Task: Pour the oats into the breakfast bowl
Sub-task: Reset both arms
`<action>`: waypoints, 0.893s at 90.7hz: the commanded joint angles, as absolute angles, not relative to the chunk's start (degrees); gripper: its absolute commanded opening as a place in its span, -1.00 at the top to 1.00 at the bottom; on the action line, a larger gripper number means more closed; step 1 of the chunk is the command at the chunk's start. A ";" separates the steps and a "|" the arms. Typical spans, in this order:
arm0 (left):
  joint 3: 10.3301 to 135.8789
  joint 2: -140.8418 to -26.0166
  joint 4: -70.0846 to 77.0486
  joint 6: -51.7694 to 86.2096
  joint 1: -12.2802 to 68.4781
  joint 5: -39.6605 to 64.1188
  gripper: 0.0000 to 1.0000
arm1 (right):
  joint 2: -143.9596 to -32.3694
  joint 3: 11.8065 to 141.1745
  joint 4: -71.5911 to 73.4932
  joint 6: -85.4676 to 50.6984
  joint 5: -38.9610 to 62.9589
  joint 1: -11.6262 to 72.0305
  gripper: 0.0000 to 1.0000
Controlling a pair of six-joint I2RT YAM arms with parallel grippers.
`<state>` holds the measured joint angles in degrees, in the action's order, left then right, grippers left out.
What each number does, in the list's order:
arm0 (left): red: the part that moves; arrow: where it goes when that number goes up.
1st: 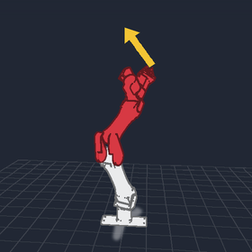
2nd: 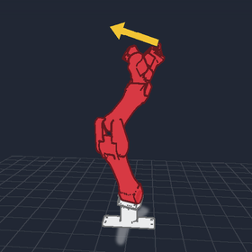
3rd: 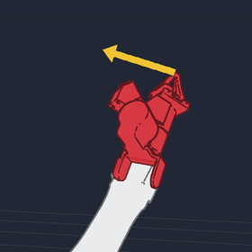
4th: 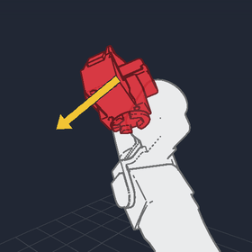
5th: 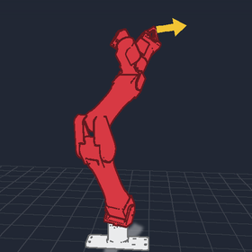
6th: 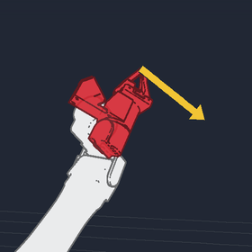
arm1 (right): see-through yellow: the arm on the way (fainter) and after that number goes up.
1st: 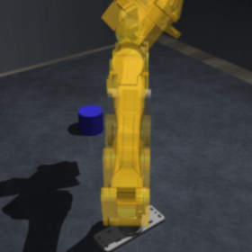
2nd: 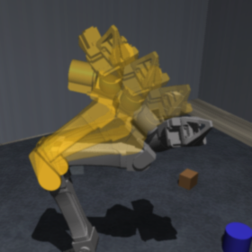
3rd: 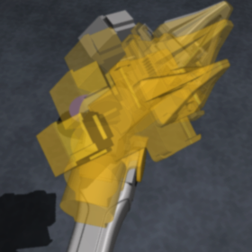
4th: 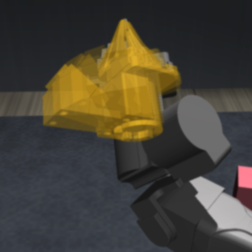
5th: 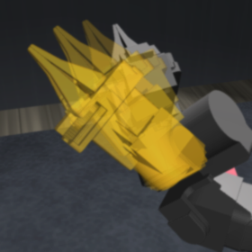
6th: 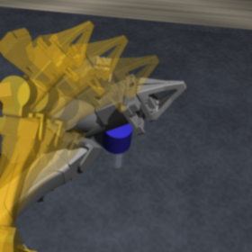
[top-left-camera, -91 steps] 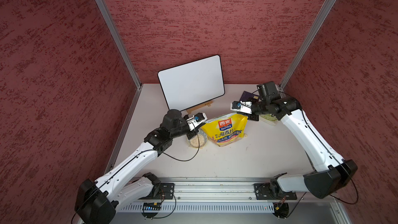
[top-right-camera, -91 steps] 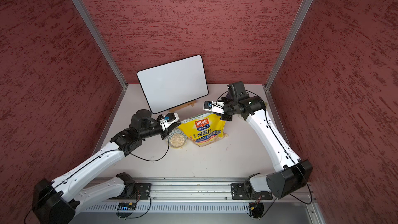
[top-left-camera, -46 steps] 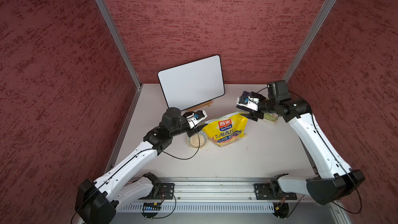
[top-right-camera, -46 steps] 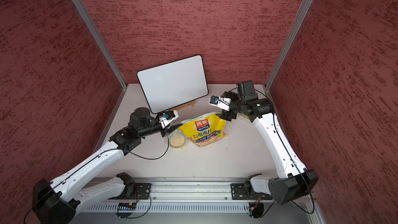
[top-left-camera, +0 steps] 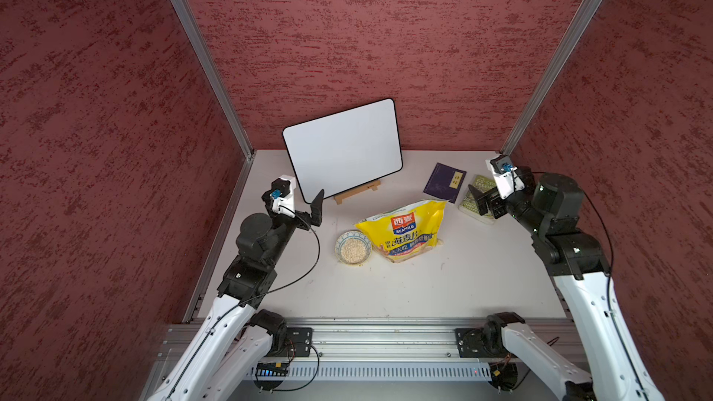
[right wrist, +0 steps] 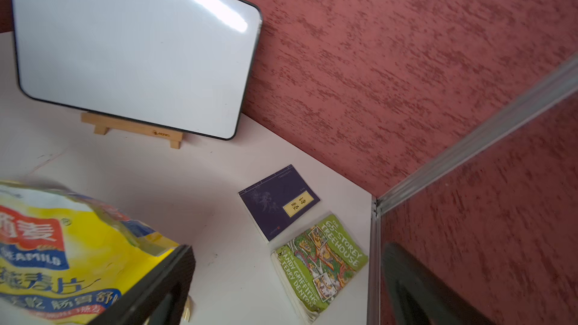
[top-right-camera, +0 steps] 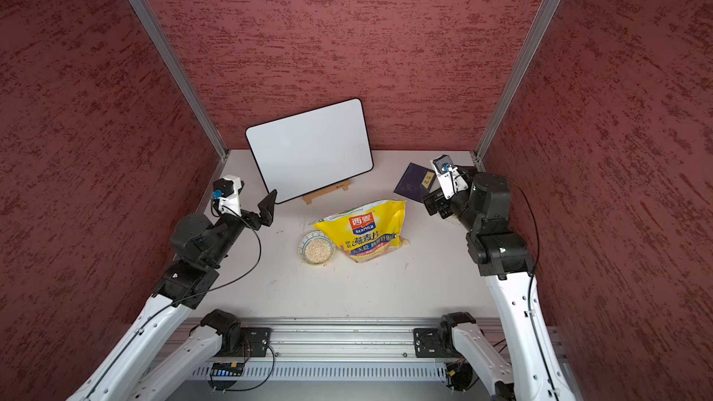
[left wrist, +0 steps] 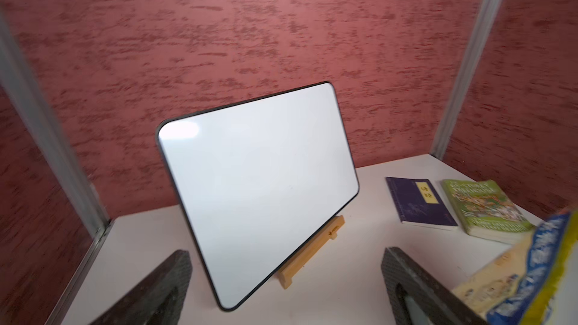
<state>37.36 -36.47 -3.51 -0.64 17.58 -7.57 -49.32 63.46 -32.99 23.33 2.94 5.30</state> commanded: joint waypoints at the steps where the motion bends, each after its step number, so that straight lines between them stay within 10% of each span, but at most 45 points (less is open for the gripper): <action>1: 33.04 -33.46 -9.98 8.88 15.01 -21.91 -1.00 | -46.40 53.26 -26.14 9.41 -11.28 4.63 -0.97; 31: 22.53 -31.28 -5.57 12.75 9.81 -31.15 -1.00 | -47.93 21.42 12.64 -2.68 -11.29 4.66 -0.97; 71: 11.52 -47.68 23.89 5.78 2.96 -17.96 -1.00 | -91.99 10.58 78.40 4.74 -4.15 4.71 -0.98; 81: 11.07 -54.62 34.20 5.20 1.25 -13.58 -1.00 | -89.83 13.30 70.28 4.29 -4.37 4.56 -0.97</action>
<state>11.70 -49.80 19.66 6.87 2.87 -20.14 -90.61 11.14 62.96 3.51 -5.43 4.97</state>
